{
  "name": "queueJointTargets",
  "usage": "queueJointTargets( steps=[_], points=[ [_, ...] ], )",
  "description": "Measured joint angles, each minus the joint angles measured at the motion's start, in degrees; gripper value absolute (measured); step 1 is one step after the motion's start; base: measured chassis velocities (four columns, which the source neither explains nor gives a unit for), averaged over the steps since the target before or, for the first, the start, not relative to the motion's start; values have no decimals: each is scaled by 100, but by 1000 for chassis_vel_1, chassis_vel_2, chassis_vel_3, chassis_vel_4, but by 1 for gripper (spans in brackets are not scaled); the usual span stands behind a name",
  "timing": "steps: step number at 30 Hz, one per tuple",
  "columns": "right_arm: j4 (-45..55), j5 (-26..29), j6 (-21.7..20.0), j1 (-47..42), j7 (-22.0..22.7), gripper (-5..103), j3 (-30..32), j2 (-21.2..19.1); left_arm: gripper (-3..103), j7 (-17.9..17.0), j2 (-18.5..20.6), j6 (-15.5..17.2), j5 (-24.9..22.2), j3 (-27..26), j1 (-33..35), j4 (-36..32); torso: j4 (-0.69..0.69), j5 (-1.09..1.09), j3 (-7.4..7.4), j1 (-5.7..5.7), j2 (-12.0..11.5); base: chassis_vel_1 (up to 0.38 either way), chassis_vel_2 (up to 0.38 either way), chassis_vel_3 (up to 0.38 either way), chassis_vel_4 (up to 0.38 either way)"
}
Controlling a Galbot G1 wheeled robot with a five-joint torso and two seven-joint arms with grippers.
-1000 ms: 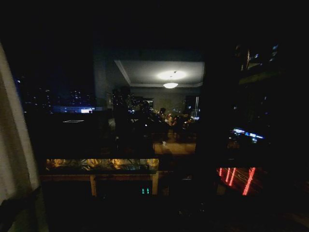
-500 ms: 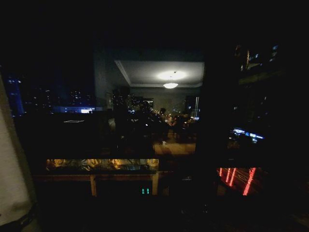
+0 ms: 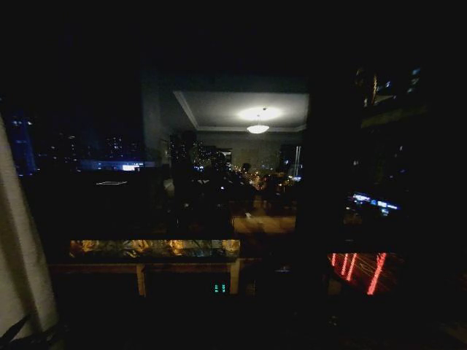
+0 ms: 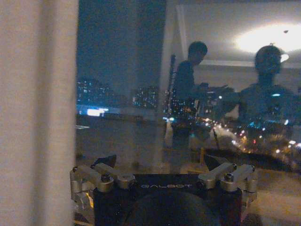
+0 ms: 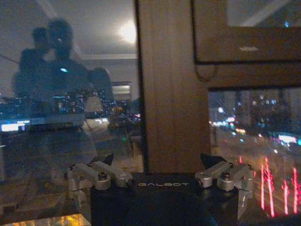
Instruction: Open the curtains by pulling them apart, changing their state from closed to fully open.
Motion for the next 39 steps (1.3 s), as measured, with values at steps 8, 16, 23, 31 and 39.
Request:
queueJointTargets(
  steps=[8, 16, 23, 31, 39],
  points=[
    [1092, 727, -467, -999, 35, 100, 67, 0, 100, 121, -246, -404, 498, 859, -973, 656, -3, -3, 0, 0, 0, 0, 0, 0, 0],
    [2061, 531, -934, -1578, 175, 100, -58, -1, 100, -68, -252, -59, 985, 1607, -1671, 1059, -3, -1, 0, 0, 0, 0, 0, 0, 0],
    [1961, -89, -949, -1588, 166, 100, -234, -1, 100, -576, -456, 964, 849, 1683, -1441, 666, 1, 1, 0, 0, -1, 0, 0, 0, 0],
    [1852, -638, -866, -1400, -124, 100, -608, -1, 100, -889, -649, 616, 1152, 1821, -1370, 724, 0, 0, 0, 1, -1, 0, 0, 0, 0],
    [1052, -1552, -230, -913, -184, 100, -844, -1, 100, -842, -585, 379, 2208, 1862, -1319, 951, 1, 0, 0, 1, -1, 0, 0, 0, 0]
  ],
)
